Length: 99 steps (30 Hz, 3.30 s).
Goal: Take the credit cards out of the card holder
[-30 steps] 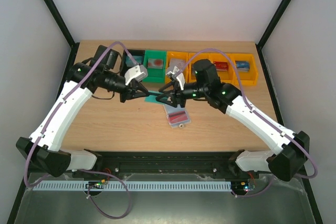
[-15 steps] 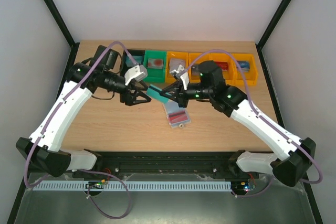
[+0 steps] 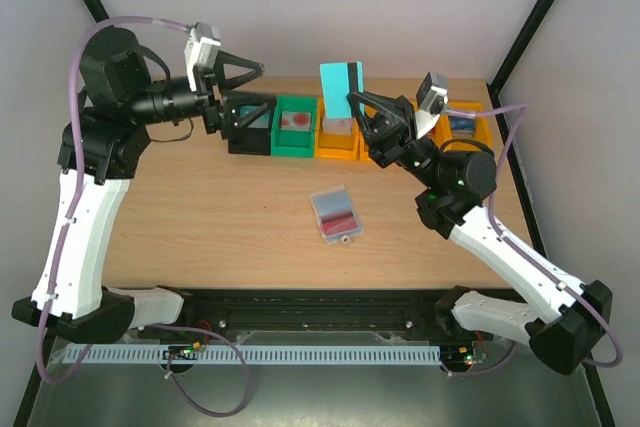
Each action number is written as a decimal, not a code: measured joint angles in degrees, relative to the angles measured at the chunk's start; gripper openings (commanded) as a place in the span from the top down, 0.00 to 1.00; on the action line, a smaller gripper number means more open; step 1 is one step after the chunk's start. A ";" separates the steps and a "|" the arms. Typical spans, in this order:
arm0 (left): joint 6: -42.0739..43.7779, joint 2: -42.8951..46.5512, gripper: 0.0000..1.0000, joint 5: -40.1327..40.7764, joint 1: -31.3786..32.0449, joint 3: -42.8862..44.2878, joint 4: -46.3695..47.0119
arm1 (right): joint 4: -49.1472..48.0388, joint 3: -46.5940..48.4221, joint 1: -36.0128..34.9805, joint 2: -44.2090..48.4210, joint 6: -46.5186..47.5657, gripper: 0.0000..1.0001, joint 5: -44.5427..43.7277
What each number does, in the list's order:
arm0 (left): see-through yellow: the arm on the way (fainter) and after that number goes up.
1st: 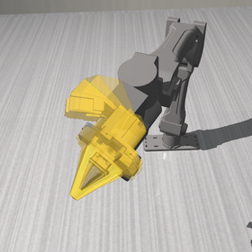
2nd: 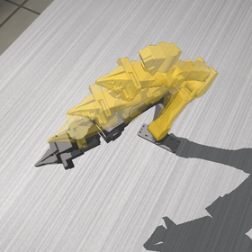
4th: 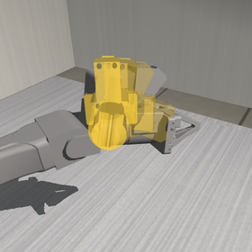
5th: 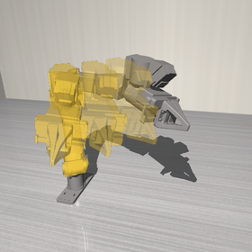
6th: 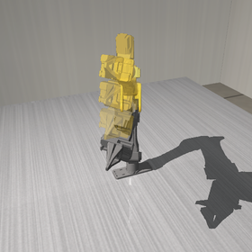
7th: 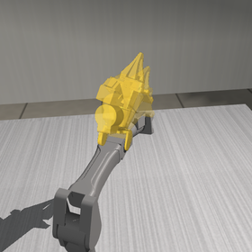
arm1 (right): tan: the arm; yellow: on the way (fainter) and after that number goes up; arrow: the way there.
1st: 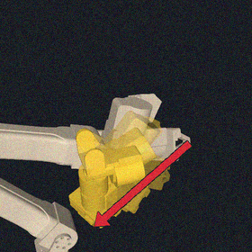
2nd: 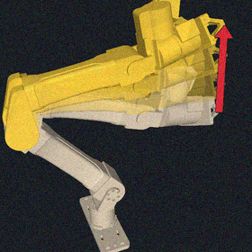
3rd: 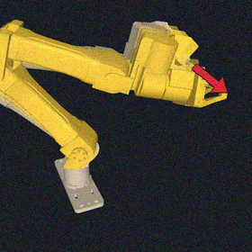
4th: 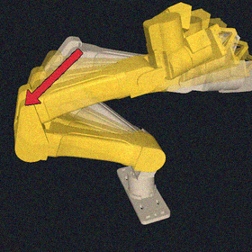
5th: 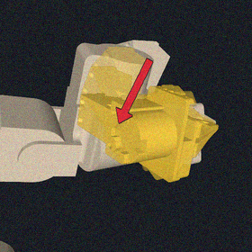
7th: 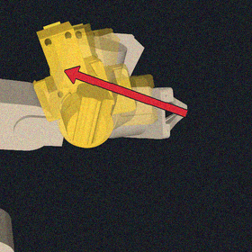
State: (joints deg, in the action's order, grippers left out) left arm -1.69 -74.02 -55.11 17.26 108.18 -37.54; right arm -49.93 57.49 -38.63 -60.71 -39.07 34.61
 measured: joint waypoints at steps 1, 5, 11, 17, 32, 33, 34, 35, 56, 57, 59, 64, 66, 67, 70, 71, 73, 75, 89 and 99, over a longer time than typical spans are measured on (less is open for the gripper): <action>-4.07 0.22 0.12 -0.39 0.28 -0.57 3.23 | -2.95 0.00 -0.31 -0.87 -1.07 0.98 -0.55; -13.73 0.11 0.13 0.83 3.19 -2.69 13.20 | -13.07 -0.52 -1.62 -3.87 -4.59 0.98 -3.37; -19.34 0.02 0.29 1.90 10.14 -4.28 23.39 | -20.44 -1.44 -3.30 -5.49 -6.08 0.98 -6.21; -22.12 -2.12 0.52 2.45 13.03 -3.76 28.44 | -21.77 -1.44 -4.20 -6.86 -6.27 0.98 -6.60; -21.33 -3.67 0.87 2.14 16.87 -4.15 28.11 | -20.90 -1.36 -4.74 -8.55 -6.36 0.98 -6.08; -21.09 -3.74 0.94 2.12 17.11 -4.15 27.85 | -20.79 -1.36 -4.76 -8.52 -6.23 0.98 -6.08; -20.33 -3.76 0.97 2.21 17.33 -4.11 27.52 | -20.63 -1.36 -4.81 -8.50 -6.12 0.98 -6.08; -20.28 -3.76 0.98 2.34 17.49 -4.09 27.23 | -20.41 -1.36 -4.85 -8.46 -5.97 0.98 -6.08; 36.94 -2.67 0.98 48.43 10.84 -12.72 7.93 | 38.86 0.98 -5.01 12.46 16.20 0.01 -32.87; 41.72 -2.71 0.98 51.93 9.44 -17.97 10.10 | 41.77 1.01 -5.01 12.83 16.96 0.01 -34.01; 49.72 -4.04 0.98 57.59 6.95 -25.53 12.90 | 47.63 1.01 -5.01 13.18 18.38 0.01 -35.50; 63.08 -10.56 0.98 63.47 1.16 -29.51 17.20 | 56.57 0.94 -5.01 13.07 21.59 0.01 -35.82; 66.73 -13.25 0.98 63.82 -0.59 -28.26 18.36 | 58.36 0.94 -5.01 13.07 22.77 0.01 -35.82; 68.41 -14.95 0.98 63.78 -1.36 -26.91 18.62 | 58.99 0.94 -5.01 13.05 23.39 0.01 -35.85; 72.19 -20.44 0.98 62.36 -2.91 -21.33 17.14 | 60.02 0.94 -5.01 13.05 24.44 0.01 -35.85; 73.35 -22.58 0.98 61.44 -3.23 -18.88 16.26 | 60.06 0.94 -5.01 12.98 24.70 0.01 -35.67; 75.21 -26.93 0.98 59.54 -3.98 -13.86 14.25 | 59.95 0.94 -5.01 12.72 25.05 0.01 -34.88; 76.41 -31.06 0.98 58.10 -4.59 -9.46 12.83 | 59.58 0.94 -5.01 12.11 25.46 0.01 -34.01; 78.66 -49.55 0.98 55.32 -6.45 -4.46 15.30 | 55.23 1.70 -5.01 8.17 28.24 0.01 -31.74; 78.60 -51.49 0.98 58.16 -4.39 -10.62 25.55 | 52.92 1.68 -5.01 10.82 30.47 0.01 -31.78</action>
State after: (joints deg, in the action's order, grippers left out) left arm 76.90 -125.51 3.05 12.86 97.56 -11.99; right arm 2.98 59.18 -43.64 -49.89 -8.60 2.83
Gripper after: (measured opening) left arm 0.026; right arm 0.987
